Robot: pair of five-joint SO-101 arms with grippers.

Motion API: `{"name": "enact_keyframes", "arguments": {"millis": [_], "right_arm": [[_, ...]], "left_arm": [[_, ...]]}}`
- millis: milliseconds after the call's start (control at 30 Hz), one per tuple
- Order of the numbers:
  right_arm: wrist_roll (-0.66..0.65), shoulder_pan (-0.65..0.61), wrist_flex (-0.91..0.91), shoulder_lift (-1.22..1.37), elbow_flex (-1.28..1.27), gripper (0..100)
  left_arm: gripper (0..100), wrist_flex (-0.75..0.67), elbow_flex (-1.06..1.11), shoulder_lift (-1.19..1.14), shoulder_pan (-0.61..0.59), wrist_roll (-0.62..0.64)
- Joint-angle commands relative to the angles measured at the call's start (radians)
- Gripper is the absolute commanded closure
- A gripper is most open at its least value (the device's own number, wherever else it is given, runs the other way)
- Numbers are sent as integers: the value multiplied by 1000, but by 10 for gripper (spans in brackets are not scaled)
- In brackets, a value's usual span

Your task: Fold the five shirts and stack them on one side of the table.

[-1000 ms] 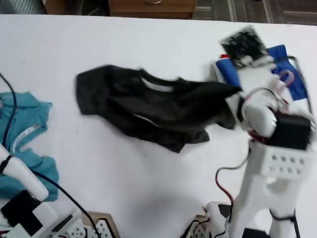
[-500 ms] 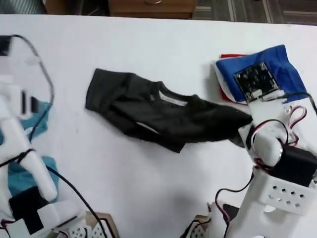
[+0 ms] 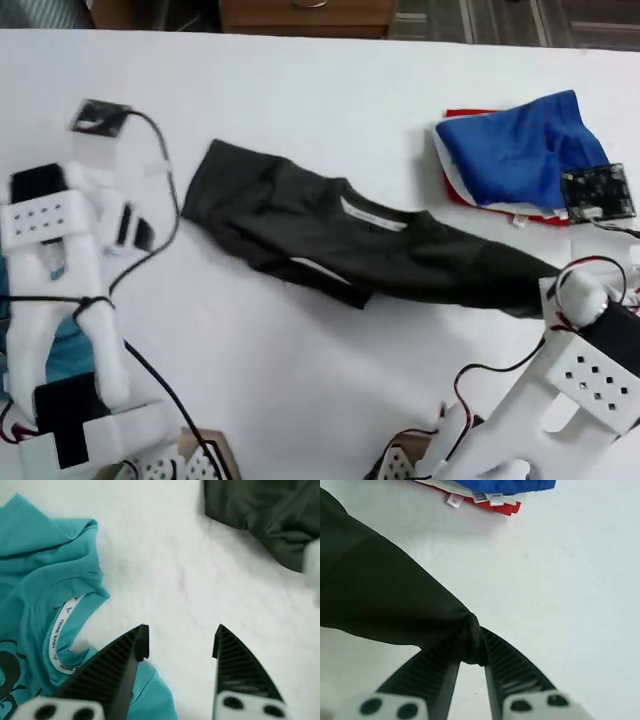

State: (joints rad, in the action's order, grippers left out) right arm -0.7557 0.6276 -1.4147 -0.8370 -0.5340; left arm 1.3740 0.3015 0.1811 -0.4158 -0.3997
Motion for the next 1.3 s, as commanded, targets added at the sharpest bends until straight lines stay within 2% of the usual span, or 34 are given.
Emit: {"name": "enact_keyframes", "arguments": {"millis": [0, 100, 200, 333, 400, 567, 700, 833, 1100, 1267], "right_arm": [[48, 77, 21, -31, 3, 978], [94, 79, 16, -24, 0, 977], [97, -28, 1, -28, 3, 934], [98, -236, -48, -30, 5, 780], [124, -343, -51, -25, 6, 738], [311, -618, 38, 51, 98, 787], [396, -823, 114, 283, 241, 827], [417, -955, 154, 576, 439, 796], [417, -1082, 202, 1119, 876, 721], [417, -1124, 229, 1429, 1115, 717]], "left_arm": [[771, -44, 21, 23, 14, 11], [771, -48, 18, 25, 2, 11], [772, -48, 8, 34, -18, 11], [771, -43, -19, 32, -72, 31], [771, -40, -31, 34, -104, 41], [771, -9, -71, 32, -195, 44], [771, 29, -102, 32, -261, 40], [771, 52, -99, 32, -310, 38], [772, 92, -105, 34, -361, 37], [773, 94, -104, 34, -377, 37]]}}
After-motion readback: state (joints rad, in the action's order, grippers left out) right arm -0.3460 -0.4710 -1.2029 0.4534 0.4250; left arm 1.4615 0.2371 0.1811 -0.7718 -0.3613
